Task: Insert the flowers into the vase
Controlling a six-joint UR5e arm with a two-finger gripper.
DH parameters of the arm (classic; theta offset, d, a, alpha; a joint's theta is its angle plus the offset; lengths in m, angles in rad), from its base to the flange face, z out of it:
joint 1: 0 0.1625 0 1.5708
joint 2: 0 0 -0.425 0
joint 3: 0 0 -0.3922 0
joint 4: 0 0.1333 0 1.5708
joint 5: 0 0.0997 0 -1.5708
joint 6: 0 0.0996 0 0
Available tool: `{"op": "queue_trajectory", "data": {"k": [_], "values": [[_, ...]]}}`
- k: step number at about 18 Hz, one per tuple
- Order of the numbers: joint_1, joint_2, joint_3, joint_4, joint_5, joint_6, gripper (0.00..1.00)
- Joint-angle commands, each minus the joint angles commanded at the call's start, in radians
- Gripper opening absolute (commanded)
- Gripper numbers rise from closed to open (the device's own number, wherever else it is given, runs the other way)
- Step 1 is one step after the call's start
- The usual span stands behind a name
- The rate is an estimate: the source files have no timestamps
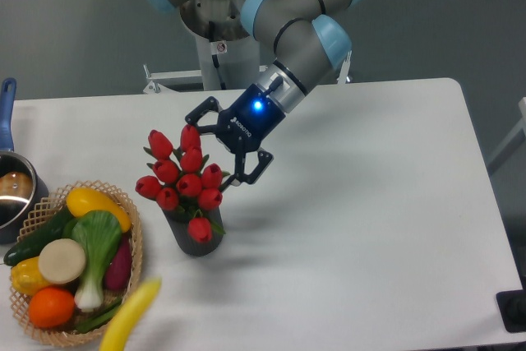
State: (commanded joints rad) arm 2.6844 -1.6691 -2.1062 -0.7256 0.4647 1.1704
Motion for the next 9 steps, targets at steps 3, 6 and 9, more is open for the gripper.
{"op": "queue_trajectory", "data": {"k": [3, 6, 9], "values": [[0.057, 0.066, 0.009, 0.000, 0.119, 0.000, 1.00], [0.103, 0.127, 0.015, -0.002, 0.260, 0.000, 1.00], [0.121, 0.157, 0.032, 0.000, 0.423, 0.009, 1.00]]}}
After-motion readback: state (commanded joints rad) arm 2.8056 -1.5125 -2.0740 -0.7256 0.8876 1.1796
